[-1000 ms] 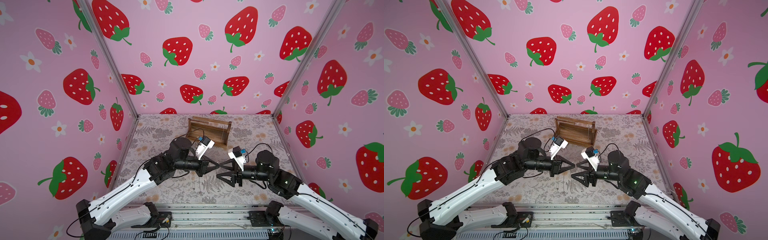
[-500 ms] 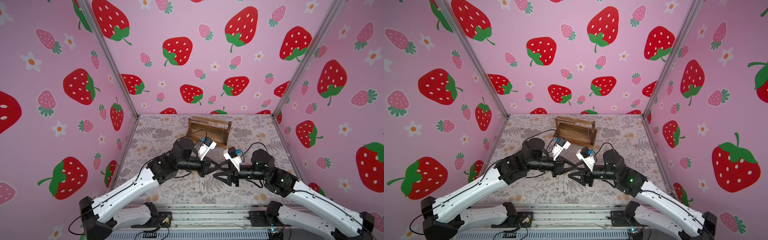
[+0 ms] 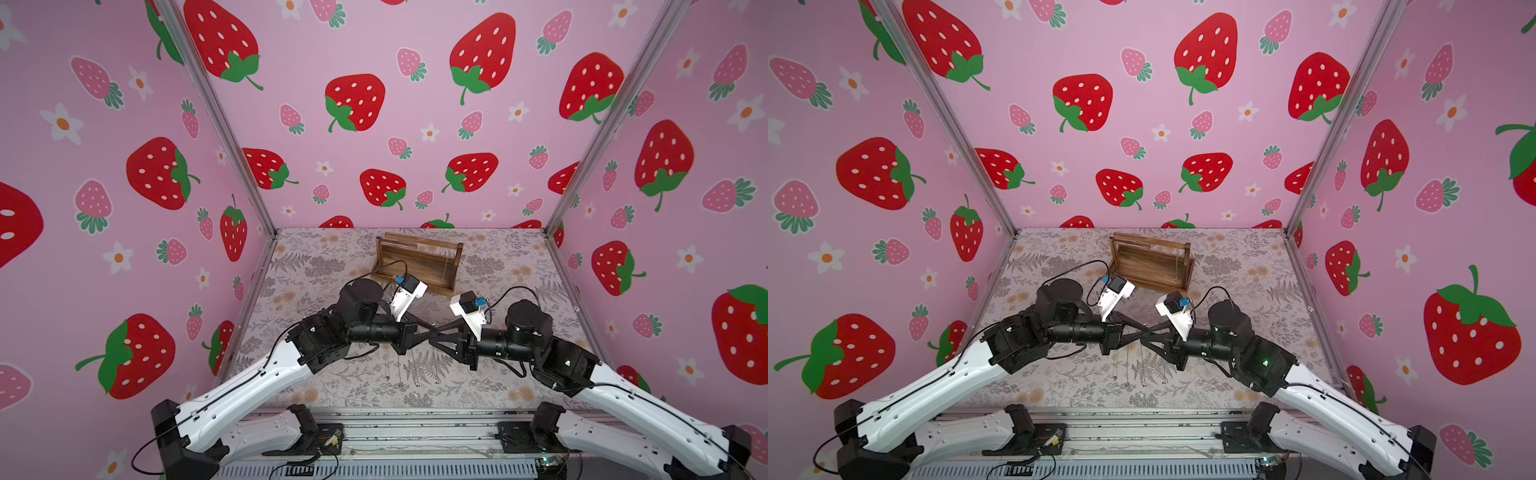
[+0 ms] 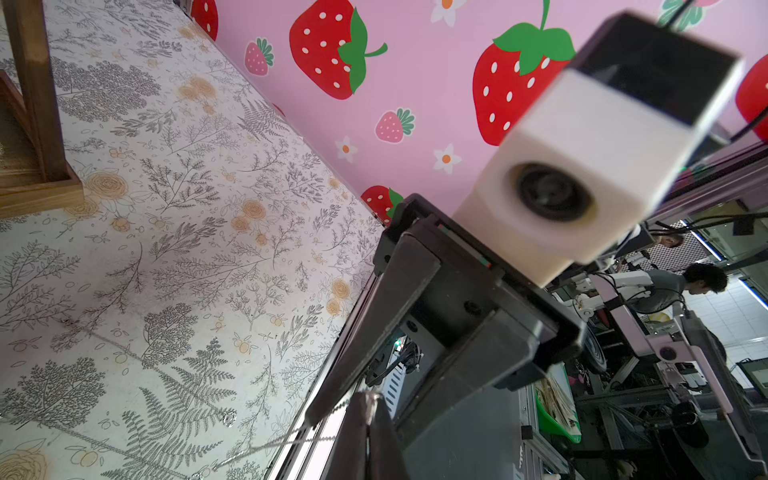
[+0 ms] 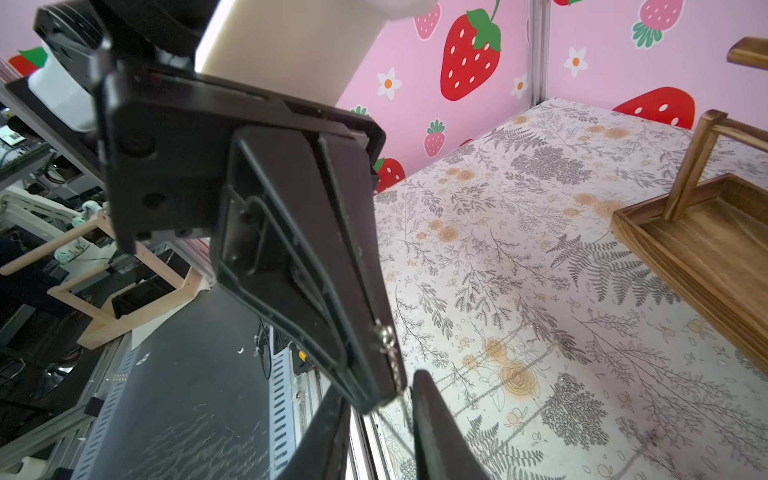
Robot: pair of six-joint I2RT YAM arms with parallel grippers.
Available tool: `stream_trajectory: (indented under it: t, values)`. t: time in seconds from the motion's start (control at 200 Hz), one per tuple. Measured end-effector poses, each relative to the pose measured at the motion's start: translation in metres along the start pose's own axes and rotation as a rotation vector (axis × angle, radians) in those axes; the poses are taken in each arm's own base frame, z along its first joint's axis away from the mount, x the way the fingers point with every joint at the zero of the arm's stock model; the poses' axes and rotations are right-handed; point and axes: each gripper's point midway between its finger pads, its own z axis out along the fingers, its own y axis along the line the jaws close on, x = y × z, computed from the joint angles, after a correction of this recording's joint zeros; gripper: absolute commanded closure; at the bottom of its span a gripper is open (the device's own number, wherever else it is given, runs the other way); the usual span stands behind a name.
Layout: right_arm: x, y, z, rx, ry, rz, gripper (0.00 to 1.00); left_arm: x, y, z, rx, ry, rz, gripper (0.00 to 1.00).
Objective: Take the necklace off the jewelry display stand
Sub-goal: Place the necklace at the center of the board.
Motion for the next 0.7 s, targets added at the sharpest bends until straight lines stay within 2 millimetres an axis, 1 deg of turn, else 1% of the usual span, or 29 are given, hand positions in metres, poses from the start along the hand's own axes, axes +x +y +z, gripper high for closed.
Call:
stream_trajectory:
  t: [0.3, 0.47, 0.57, 0.63, 0.685, 0.7]
  values:
    - [0.0005, -0.0019, 0.0006, 0.009, 0.001, 0.002, 0.76, 0.0010, 0.0019, 0.0007, -0.005, -0.001, -0.003, 1.00]
    - [0.0017, -0.0033, 0.0027, 0.012, 0.005, 0.005, 0.78, 0.0007, 0.0031, 0.0011, -0.009, -0.004, -0.004, 1.00]
    - [0.0010, -0.0038, 0.0035, 0.013, 0.002, 0.007, 0.84, 0.0002, 0.0036, 0.0011, -0.012, -0.007, -0.004, 1.00]
    - [0.0018, -0.0043, 0.0037, 0.015, 0.003, 0.009, 0.93, -0.0001, 0.0033, 0.0010, -0.011, -0.008, -0.003, 1.00]
    - [0.0029, -0.0052, 0.0040, 0.019, 0.006, 0.018, 1.00, -0.0016, 0.0028, 0.0009, -0.010, -0.014, 0.000, 1.00]
    - [0.0033, -0.0055, 0.0041, 0.020, 0.007, 0.020, 1.00, -0.0020, 0.0031, 0.0009, -0.012, -0.016, 0.001, 1.00]
